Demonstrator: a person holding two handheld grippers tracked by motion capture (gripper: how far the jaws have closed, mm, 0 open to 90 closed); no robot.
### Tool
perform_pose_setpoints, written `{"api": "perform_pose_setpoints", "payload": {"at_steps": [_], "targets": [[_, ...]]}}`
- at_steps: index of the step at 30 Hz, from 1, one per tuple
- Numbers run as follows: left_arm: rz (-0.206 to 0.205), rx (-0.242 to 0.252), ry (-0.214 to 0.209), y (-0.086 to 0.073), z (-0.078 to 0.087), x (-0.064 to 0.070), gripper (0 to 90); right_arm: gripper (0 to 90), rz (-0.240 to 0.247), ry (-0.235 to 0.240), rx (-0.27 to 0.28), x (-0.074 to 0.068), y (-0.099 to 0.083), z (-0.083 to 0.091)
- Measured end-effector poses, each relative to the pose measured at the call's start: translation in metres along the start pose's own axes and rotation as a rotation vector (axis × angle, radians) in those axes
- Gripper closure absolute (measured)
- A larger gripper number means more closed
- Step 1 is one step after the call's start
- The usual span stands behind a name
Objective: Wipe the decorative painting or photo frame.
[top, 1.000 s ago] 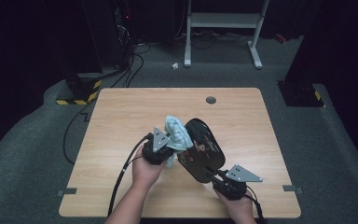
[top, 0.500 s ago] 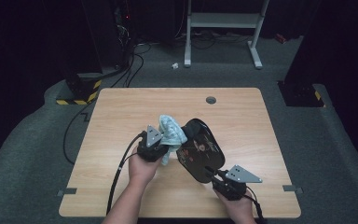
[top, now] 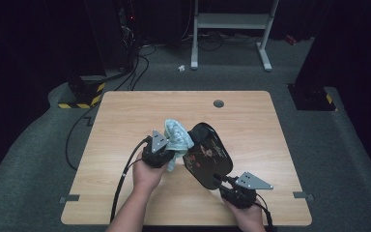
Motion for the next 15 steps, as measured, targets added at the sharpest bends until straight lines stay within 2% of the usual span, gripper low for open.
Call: {"api": "perform_pose_setpoints", "payload": {"at_steps": [5,8,10,15], "targets": [[-0.004,0.001,-0.004,0.000,0.000,0.001,69.0,68.2,0.001,0.008,-0.001,-0.002,-0.003,0.000],[-0.007,0.000,-0.009,0.000,0.001,0.003,69.0,76.4,0.003,0.002,-0.009,-0.003,-0.003,-0.001],[-0.008,0.001,-0.013,-0.001,0.002,0.006,69.0,77.4,-0.004,-0.005,-0.012,-0.002,-0.003,0.000],[-0.038,0.015,-0.054,0.001,0.008,0.023,69.1,77.6,-0.005,-0.005,-0.012,-0.001,-0.003,0.000]]}}
Point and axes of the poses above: each handheld gripper's, and its own axes: z roughly backward along the jaws, y roughly out of its top, x roughly to its right, the point moved 4 cm from there along -z, roughly forward along the jaws, and after that the axes turned 8 degrees about -x, right-handed, at the moved point
